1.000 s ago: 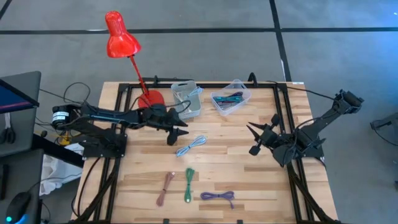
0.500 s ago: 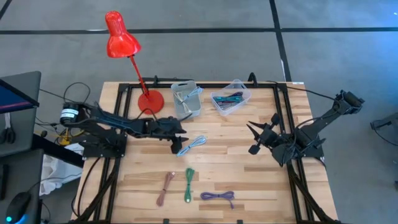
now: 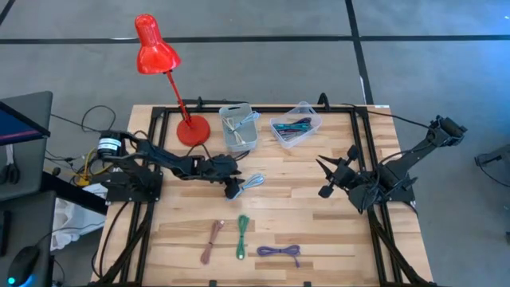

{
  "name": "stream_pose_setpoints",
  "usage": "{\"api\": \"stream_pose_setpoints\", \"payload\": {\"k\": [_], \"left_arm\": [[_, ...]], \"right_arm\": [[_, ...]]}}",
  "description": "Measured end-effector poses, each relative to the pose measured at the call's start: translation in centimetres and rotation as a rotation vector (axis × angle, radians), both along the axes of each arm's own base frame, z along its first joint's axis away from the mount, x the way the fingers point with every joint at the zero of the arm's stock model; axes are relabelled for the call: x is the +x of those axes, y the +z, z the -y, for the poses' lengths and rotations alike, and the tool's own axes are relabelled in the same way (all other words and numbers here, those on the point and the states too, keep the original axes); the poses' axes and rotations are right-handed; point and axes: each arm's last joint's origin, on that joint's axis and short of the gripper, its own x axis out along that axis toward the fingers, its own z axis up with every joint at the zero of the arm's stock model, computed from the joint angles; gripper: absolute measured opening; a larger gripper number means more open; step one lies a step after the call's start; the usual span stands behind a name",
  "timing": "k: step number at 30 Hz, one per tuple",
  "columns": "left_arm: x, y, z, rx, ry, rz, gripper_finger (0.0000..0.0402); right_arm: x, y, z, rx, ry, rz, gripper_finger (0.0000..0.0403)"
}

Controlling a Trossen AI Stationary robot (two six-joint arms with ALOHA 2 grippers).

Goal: Pick & Place USB Port
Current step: Put the white charger cable into the gray bin

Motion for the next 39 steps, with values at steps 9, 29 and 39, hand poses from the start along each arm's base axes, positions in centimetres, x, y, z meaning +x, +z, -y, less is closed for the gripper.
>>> {"api": "stream_pose_setpoints", "payload": {"k": [9, 29, 39], "left_arm": [[0.9, -1.2, 0.5, -0.044, -0.055, 0.032, 0.019], [1.6, -2.6, 0.5, -0.048, -0.041, 0.031, 0.0159], [1.6, -2.8, 0.4, -0.046, -0.042, 0.027, 0.002]], "right_arm": [[0.0, 0.0, 0.0, 0.001, 0.0, 0.001, 0.0053], [0.0, 0.0, 0.0, 0.002, -0.001, 0.002, 0.0053], [0.0, 0.0, 0.0, 0.002, 0.0, 0.003, 0.0053]]}}
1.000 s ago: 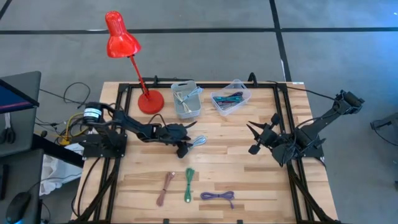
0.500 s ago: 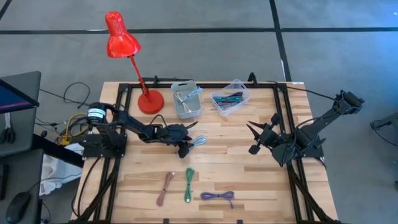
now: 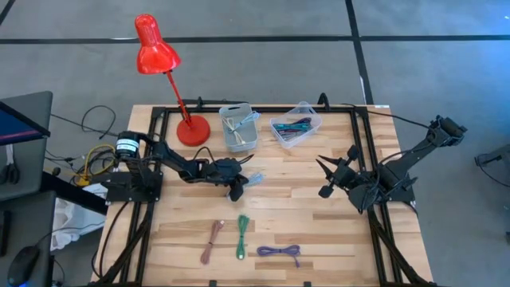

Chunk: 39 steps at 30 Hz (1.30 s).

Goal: Pick & Place USB Port
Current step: Put the white charger cable into the gray bin

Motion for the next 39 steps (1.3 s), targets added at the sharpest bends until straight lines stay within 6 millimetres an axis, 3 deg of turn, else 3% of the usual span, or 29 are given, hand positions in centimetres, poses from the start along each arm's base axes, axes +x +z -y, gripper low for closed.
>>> {"api": "stream_pose_setpoints", "payload": {"k": [10, 18, 22, 27, 32, 39], "left_arm": [[0.3, 0.6, 0.2, 0.032, -0.051, 0.073, 0.0003], [1.9, 3.9, 0.2, 0.12, -0.129, 0.203, 0.0002], [1.5, 5.8, -0.3, 0.195, -0.131, 0.262, 0.0002], [0.2, 8.6, -2.0, 0.322, -0.047, 0.303, 0.0002], [-1.5, 11.0, -5.0, 0.45, 0.102, 0.317, 0.0002], [-3.6, 12.1, -10.1, 0.483, 0.423, 0.307, 0.0002]], "right_arm": [[0.0, 0.0, 0.0, -0.001, 0.0, -0.001, 0.0053], [0.0, 0.0, 0.0, -0.001, 0.0, 0.0, 0.0053], [0.0, 0.0, 0.0, -0.001, 0.0, -0.002, 0.0053], [0.0, 0.0, 0.0, -0.002, 0.0, -0.002, 0.0053], [0.0, 0.0, 0.0, -0.001, 0.002, -0.001, 0.0053], [0.0, 0.0, 0.0, -0.004, 0.002, -0.005, 0.0053]]}}
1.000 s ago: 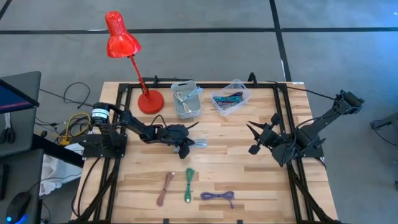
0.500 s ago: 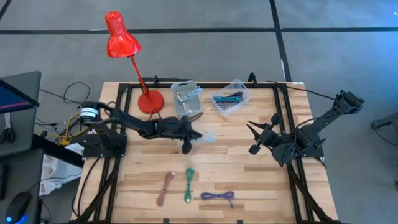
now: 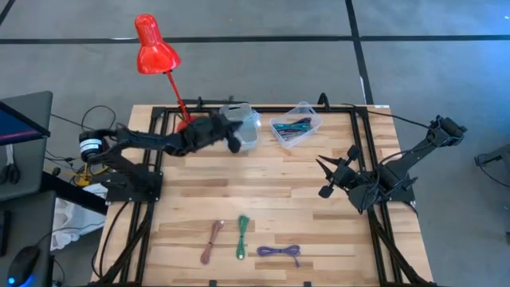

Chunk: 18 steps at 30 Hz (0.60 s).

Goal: Pick & Place USB Port
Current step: Put the white charger cable into the gray bin

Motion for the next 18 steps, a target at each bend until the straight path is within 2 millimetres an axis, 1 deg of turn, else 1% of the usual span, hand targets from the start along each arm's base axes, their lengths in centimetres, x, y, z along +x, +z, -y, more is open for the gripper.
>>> {"api": "stream_pose_setpoints", "payload": {"k": [4, 9, 12, 15, 18], "left_arm": [[-0.5, -0.6, -2.1, -0.051, 0.152, 0.043, 0.0002], [0.0, -1.7, -3.9, -0.111, 0.255, 0.167, 0.0002], [0.5, -2.9, -4.4, -0.16, 0.267, 0.195, 0.0002], [1.0, -4.2, -4.6, -0.205, 0.274, 0.18, 0.0002], [1.2, -4.9, -4.7, -0.237, 0.295, 0.182, 0.0002]], "right_arm": [[-0.1, -0.2, 0.1, -0.018, 0.0, -0.024, 0.0053], [-0.2, -0.3, 0.2, -0.032, -0.001, -0.044, 0.0053], [-0.3, -0.4, 0.2, -0.042, -0.001, -0.058, 0.0053], [-0.3, -0.5, 0.2, -0.047, -0.001, -0.064, 0.0053], [-0.4, -0.6, 0.3, -0.055, -0.001, -0.075, 0.0053]]}}
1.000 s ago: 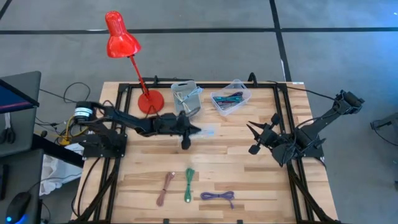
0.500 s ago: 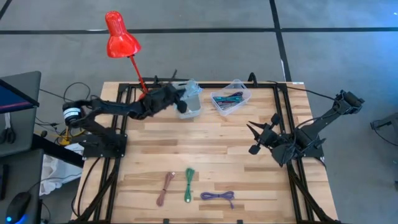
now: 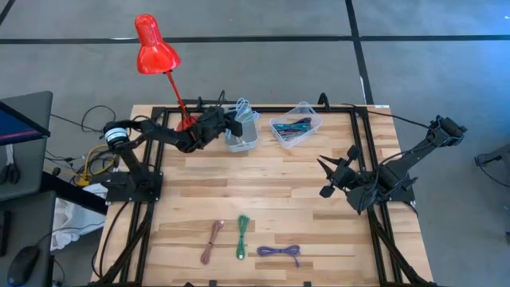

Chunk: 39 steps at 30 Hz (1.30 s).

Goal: Pick & Place USB Port
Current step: Put the white charger cable into the gray bin, then put the brown charger cable into the gray bin

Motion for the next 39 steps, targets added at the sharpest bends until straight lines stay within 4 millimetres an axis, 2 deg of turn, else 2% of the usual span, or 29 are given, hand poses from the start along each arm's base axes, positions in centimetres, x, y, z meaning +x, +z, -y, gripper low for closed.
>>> {"api": "stream_pose_setpoints", "payload": {"k": [12, 27, 32, 39], "left_arm": [[-0.1, -0.1, -0.1, -0.006, 0.045, 0.007, 0.0008], [0.0, -0.1, 0.0, -0.008, 0.015, 0.008, 0.0067], [0.4, -0.1, 0.4, 0.045, -0.181, -0.055, 0.0069], [1.3, 0.1, 2.4, 0.143, -0.723, -0.086, 0.004]], "right_arm": [[0.0, 0.0, 0.0, -0.001, 0.0, -0.002, 0.0053], [0.0, 0.0, 0.0, 0.0, 0.0, -0.001, 0.0053], [0.0, 0.0, 0.0, 0.0, 0.0, -0.001, 0.0053], [0.0, -0.1, -0.1, 0.018, 0.026, -0.014, 0.0053]]}}
